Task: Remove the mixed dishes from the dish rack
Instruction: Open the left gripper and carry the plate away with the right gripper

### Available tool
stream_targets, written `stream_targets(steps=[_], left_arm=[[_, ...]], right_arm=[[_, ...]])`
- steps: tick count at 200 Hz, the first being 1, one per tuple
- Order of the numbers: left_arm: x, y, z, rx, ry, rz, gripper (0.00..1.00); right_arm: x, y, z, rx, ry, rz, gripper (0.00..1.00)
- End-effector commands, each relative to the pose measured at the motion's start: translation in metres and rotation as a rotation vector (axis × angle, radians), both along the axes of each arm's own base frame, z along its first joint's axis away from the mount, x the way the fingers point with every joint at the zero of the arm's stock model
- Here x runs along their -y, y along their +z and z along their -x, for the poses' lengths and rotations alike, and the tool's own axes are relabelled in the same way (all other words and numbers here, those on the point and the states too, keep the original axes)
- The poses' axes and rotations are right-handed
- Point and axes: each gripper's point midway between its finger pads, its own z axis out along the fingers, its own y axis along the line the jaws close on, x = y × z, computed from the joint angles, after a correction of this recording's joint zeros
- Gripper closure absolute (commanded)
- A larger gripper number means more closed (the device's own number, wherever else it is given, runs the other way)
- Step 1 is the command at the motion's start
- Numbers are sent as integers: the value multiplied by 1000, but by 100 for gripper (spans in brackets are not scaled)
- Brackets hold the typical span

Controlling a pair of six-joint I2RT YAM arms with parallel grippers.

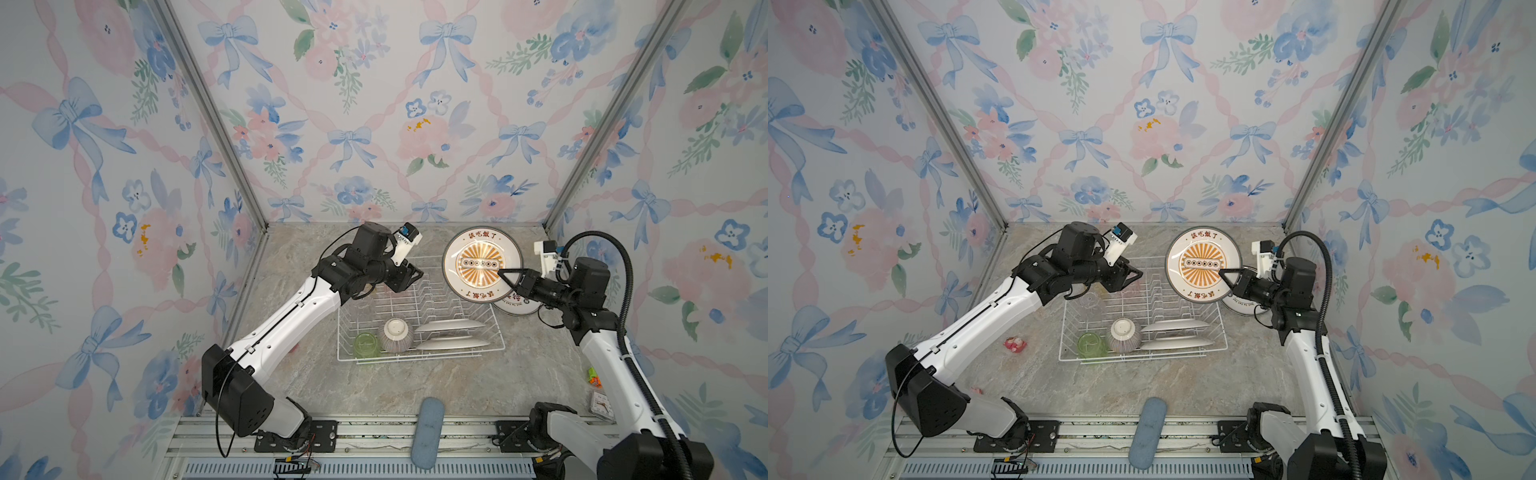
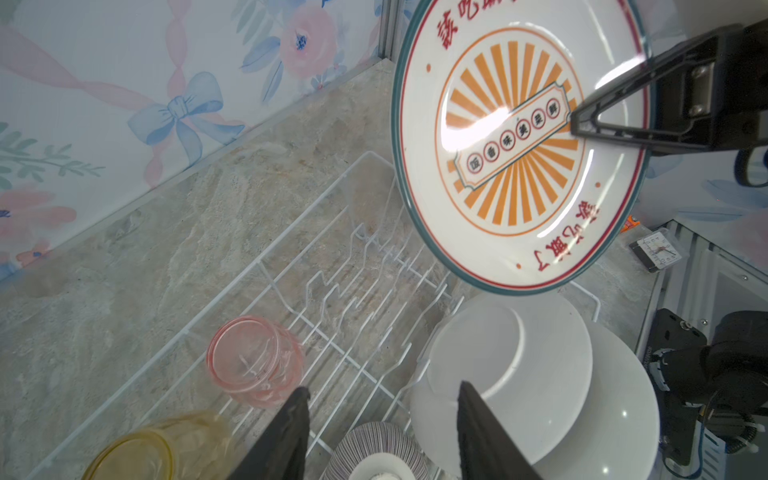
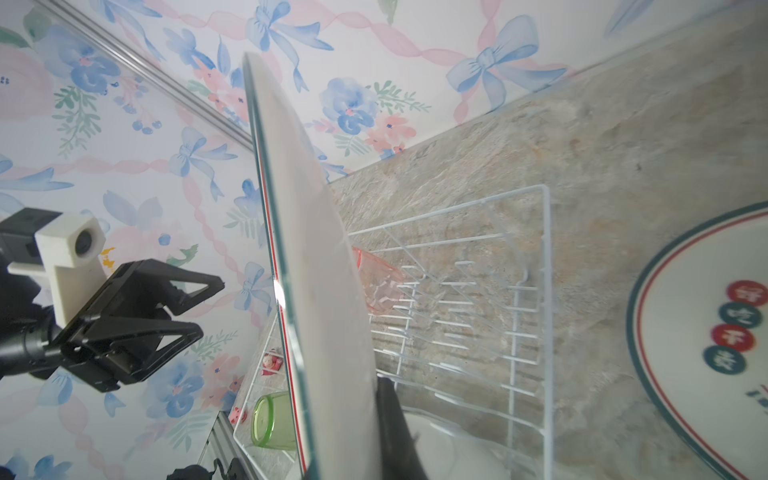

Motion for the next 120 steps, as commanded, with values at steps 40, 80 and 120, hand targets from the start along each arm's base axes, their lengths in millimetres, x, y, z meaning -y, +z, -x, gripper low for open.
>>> stream_targets(steps=[40, 80, 120], left_arm=[[-12, -22, 16, 3, 77, -72, 49], [-3, -35, 22, 31, 88, -107, 50], [4, -45, 19, 33, 76, -117, 49]], right_arm=[[86, -25, -4, -144, -349, 48, 100], [123, -50, -1, -213, -476, 19, 100], [143, -76, -1, -290, -546, 27, 100]])
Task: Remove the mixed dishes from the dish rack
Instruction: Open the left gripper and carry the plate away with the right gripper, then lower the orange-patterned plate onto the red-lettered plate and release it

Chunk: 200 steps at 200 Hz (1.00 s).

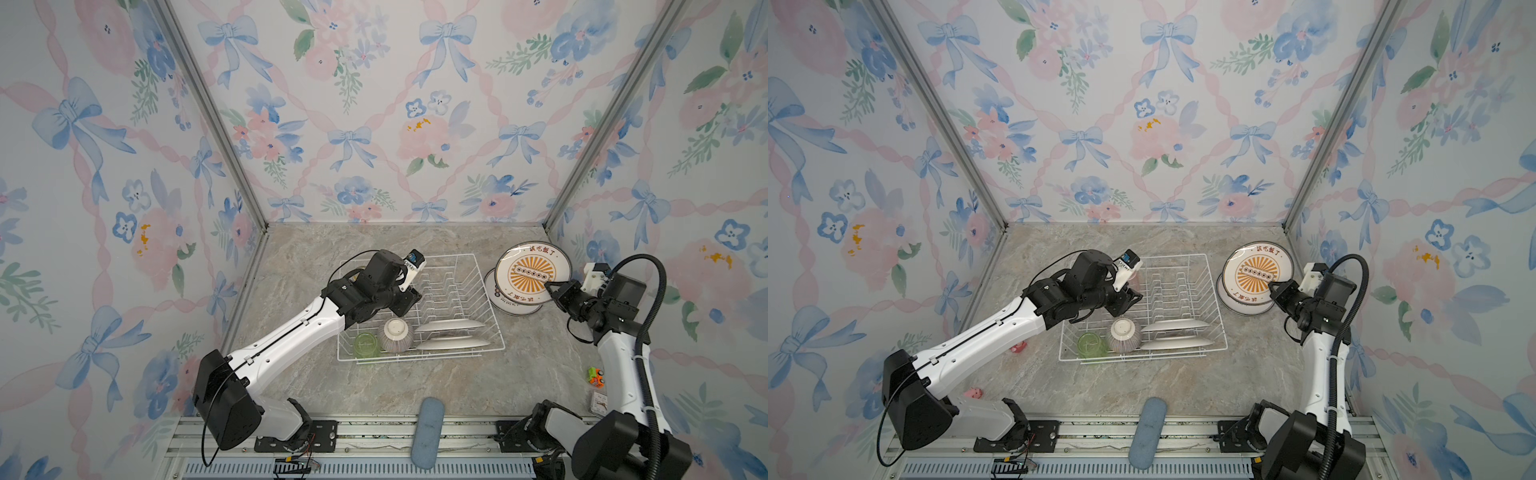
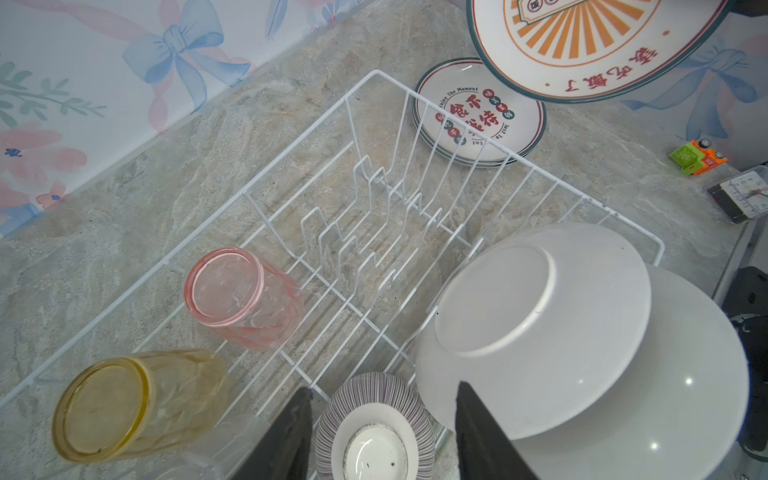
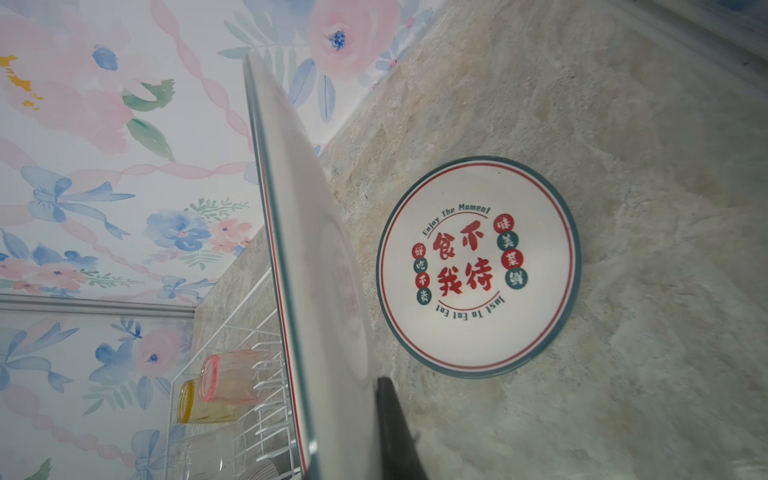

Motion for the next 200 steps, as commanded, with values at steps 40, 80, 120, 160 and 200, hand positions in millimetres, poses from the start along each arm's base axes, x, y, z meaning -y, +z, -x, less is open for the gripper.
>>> stream_targets(steps=[40, 80, 120, 160, 200], left_arm=[[8, -9, -10, 9, 20, -14, 49], [12, -9, -10, 21, 6, -27, 51], [14, -8, -10, 16, 3, -19, 48], [16, -8, -10, 16, -1, -15, 49], [22, -10, -11, 4, -19, -8, 50]], right_arm=[[25, -43, -7, -114, -95, -10, 100], [34, -70, -15, -160, -121, -32, 100], [33, -92, -23, -179, -117, -82, 99], [34, -104, -31, -186, -113, -117, 99], [32, -114, -37, -189, -100, -158, 99]])
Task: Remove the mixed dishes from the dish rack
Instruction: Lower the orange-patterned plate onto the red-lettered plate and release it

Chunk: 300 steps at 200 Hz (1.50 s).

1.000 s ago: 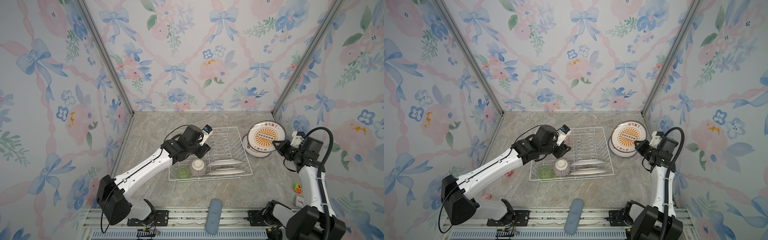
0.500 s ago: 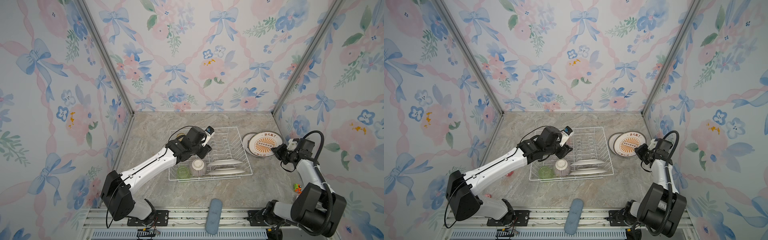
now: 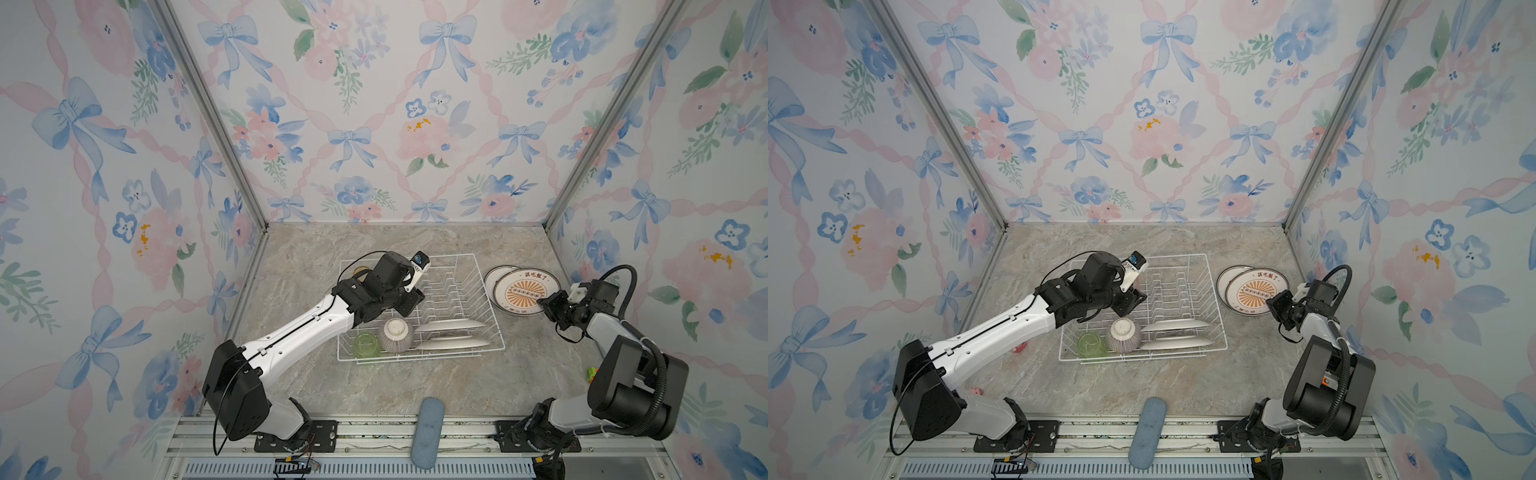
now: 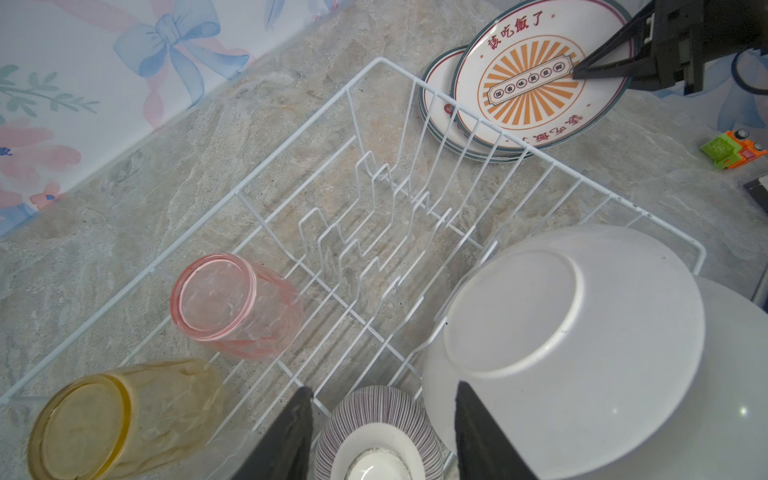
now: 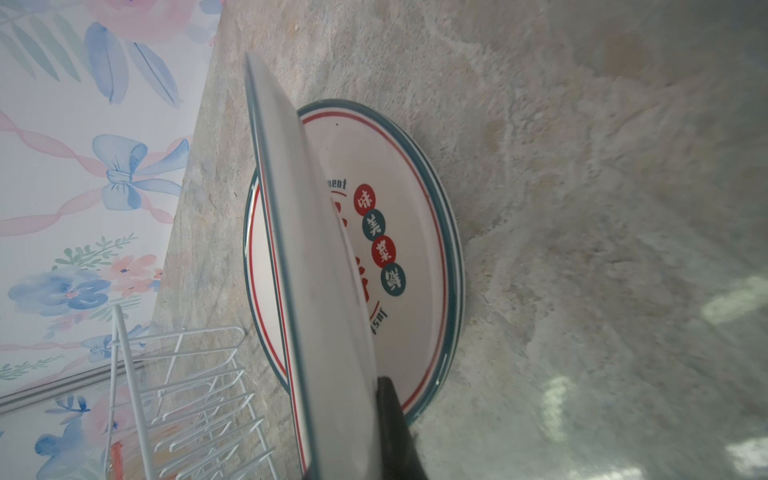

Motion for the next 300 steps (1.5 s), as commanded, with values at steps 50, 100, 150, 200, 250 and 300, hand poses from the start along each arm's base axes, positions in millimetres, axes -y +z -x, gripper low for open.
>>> stream_targets(steps=[50, 100, 150, 200, 250, 300], left_arm=[[12, 5, -5, 8, -24, 14, 52], [14, 4, -3, 12, -33, 9, 54], [15, 5, -2, 14, -40, 10, 54], [15, 2, 0, 12, -47, 1, 54], [14, -2, 1, 9, -50, -8, 54], [11, -9, 3, 0, -51, -22, 54]], right_arm=[[-3, 0, -13, 67, 18, -47, 98], [-5, -10, -11, 34, 32, -61, 95], [-6, -16, -5, -17, 46, -54, 85], [-2, -19, 8, -98, 58, 29, 72], [2, -20, 16, -151, 62, 95, 58], [2, -22, 17, -175, 74, 125, 53]])
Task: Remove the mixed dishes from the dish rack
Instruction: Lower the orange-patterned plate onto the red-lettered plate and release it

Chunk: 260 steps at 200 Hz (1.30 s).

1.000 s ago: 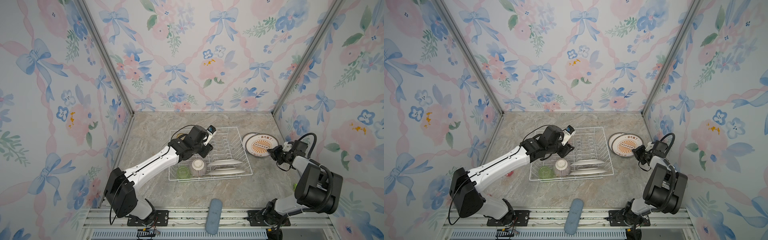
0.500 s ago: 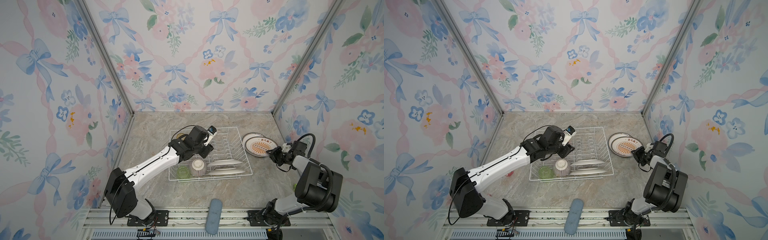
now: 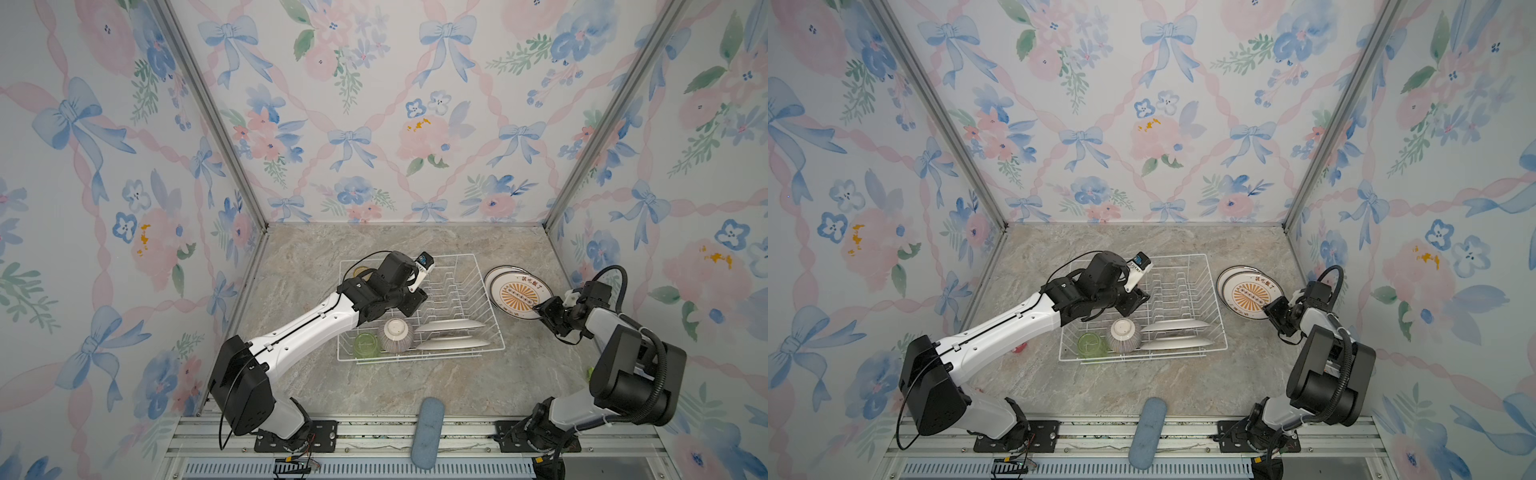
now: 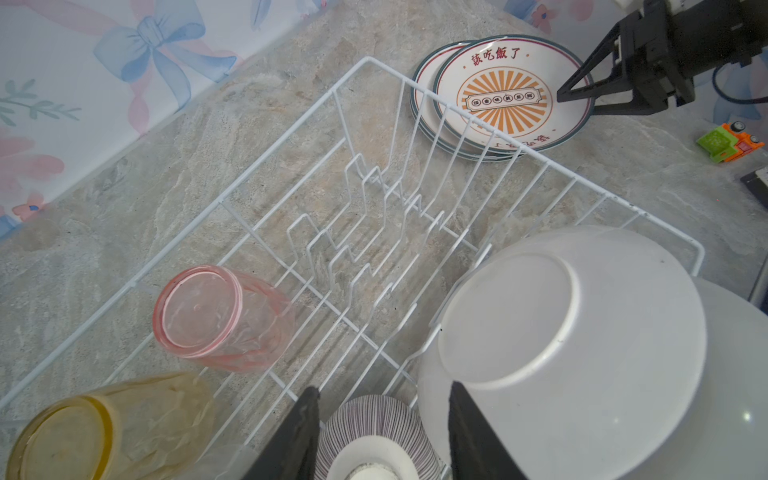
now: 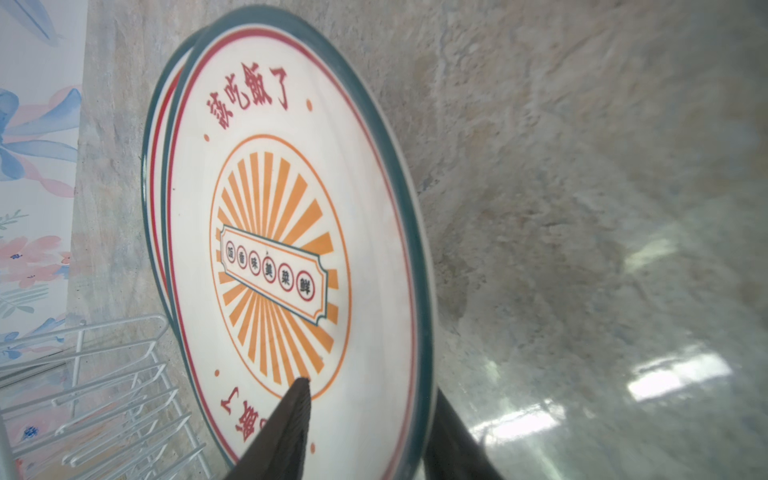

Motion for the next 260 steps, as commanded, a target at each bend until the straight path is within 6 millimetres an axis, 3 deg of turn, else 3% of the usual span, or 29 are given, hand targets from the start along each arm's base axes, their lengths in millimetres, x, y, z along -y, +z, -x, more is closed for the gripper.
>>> stream_targets(steps=[1, 111, 190, 199, 260], left_arm=[[1, -6, 3, 0, -25, -16, 54], [-10, -20, 8, -1, -9, -57, 55], [-16, -30, 10, 0, -9, -91, 54], [-16, -31, 10, -2, -10, -94, 54], [-19, -31, 12, 1, -10, -96, 54]], right_arm=[[2, 10, -3, 0, 19, 46, 53], [-4, 1, -16, -149, 63, 183, 30], [-17, 1, -29, -182, 113, 244, 27], [-19, -9, -29, -213, 126, 240, 27], [-23, -13, -28, -254, 183, 253, 27]])
